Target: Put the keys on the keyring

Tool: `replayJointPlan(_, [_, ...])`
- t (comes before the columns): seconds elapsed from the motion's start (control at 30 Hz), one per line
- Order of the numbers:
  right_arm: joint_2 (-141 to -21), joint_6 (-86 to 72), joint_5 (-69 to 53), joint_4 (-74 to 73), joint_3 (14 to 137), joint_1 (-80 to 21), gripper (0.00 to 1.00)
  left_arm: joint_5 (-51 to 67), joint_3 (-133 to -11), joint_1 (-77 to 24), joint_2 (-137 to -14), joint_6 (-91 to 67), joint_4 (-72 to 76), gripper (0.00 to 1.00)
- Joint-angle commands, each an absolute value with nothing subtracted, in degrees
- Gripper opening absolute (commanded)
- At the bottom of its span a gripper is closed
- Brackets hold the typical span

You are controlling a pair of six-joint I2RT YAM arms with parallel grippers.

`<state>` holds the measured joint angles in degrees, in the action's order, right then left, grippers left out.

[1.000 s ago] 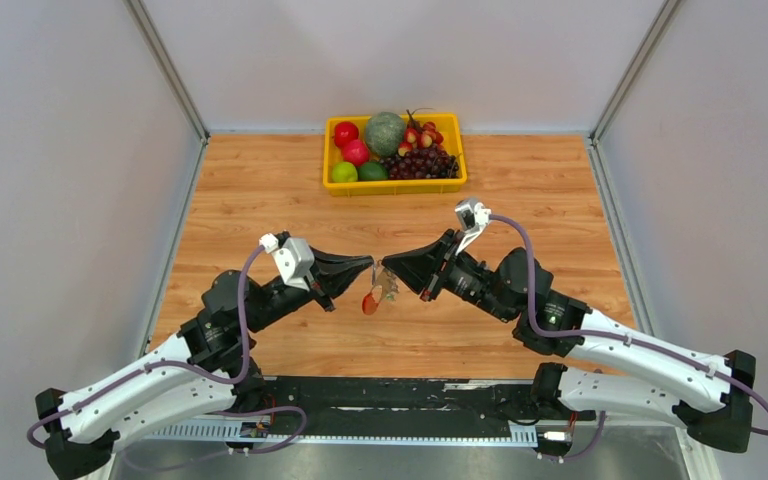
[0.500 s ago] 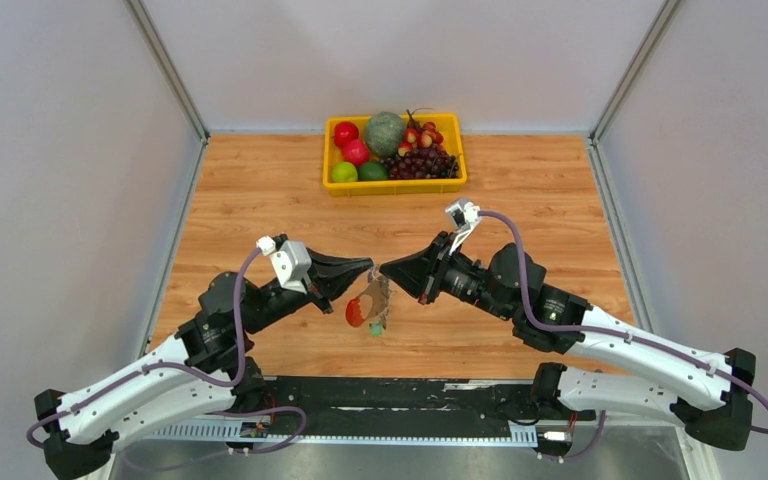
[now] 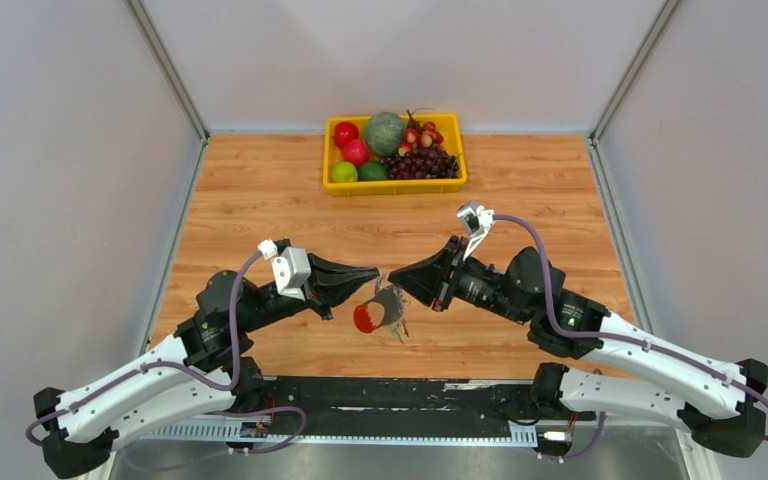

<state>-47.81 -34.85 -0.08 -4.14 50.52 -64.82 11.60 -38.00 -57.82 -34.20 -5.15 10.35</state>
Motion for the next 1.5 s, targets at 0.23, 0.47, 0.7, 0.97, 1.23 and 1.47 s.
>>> replayJointPlan(0.23, [-42.68, -31.21, 3.68, -10.95, 53.53, -65.13, 0.27, 12.64, -43.05, -58.5, -35.6, -8.76, 11.63, 0.0])
replayJointPlan(0.47, [-43.78, -28.59, -1.29, -13.04, 55.27, -65.13, 0.26, 10.83, -43.32, -58.51, -36.27, -9.93, 11.23, 0.0])
replayJointPlan(0.7, [-45.46, -22.63, -2.88, -17.57, 58.13, -65.13, 0.29, 8.68, -45.52, -58.53, -38.73, -10.04, 8.25, 0.0])
replayJointPlan(0.97, [-48.12, -16.56, -2.95, -18.77, 58.72, -65.47, 0.35, 4.29, -45.72, -58.6, -39.32, -13.02, 9.03, 0.0])
replayJointPlan(1.23, [-51.35, -8.37, 0.95, -16.94, 60.62, -70.46, 0.37, -4.03, -49.46, -58.54, -41.24, -20.75, 4.0, 0.0])
replayJointPlan(1.47, [-54.37, -0.67, 16.75, -15.54, 62.78, -77.73, 0.4, -9.86, -51.45, -58.58, -41.82, -26.26, -1.0, 0.0])
